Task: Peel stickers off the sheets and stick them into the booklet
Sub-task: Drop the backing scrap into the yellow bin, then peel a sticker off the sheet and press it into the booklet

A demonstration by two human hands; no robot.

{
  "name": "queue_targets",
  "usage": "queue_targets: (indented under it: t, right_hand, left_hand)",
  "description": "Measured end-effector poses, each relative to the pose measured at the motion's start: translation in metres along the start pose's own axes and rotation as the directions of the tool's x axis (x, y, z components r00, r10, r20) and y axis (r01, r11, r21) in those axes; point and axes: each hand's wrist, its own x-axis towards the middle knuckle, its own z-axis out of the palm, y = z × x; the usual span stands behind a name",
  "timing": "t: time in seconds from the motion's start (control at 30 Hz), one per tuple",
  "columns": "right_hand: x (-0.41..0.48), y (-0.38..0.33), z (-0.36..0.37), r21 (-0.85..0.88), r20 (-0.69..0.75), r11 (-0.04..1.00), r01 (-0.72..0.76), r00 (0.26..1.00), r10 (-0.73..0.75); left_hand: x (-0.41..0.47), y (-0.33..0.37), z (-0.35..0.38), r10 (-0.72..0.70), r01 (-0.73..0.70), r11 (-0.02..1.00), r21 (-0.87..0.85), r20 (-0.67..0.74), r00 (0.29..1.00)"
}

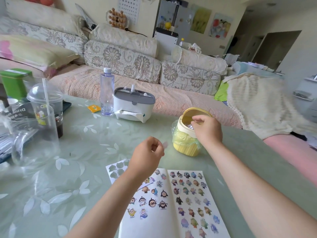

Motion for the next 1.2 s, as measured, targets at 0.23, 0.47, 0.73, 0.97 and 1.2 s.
queue_targets:
  t: [0.23, 0.47, 0.73, 0.97, 1.2]
  right_hand:
    - [-0.085, -0.026, -0.017, 0.204, 0.383, 0.969, -0.141, 0.922, 0.053]
    - [-0.124, -0.016, -0.015, 0.333, 0.658, 0.779, -0.531, 0.723, 0.212]
    - [-0.131, -0.012, -0.014, 0.313, 0.674, 0.829, -0.463, 0.724, 0.149]
    - [-0.136, 0.000, -0.016, 0.333, 0.666, 0.906, -0.261, 0.745, -0.031]
    - [-0.144, 0.009, -0.012, 0.352, 0.695, 0.923, -0.153, 0.704, -0.148]
  left_hand:
    - [-0.010, -0.003, -0.003, 0.164, -0.157, 0.980, 0.120, -0.053, 0.985]
    - [-0.036, -0.015, -0.004, 0.554, -0.478, 0.724, 0.498, -0.006, 0.833]
    - [-0.045, -0.024, -0.007, 0.641, -0.586, 0.630, 0.510, 0.085, 0.763]
    - [-0.060, -0.011, -0.013, -0.007, 0.009, 1.000, -0.022, 0.106, 0.994]
    - [-0.066, -0.011, -0.022, -0.153, 0.174, 0.984, -0.041, 0.312, 0.938]
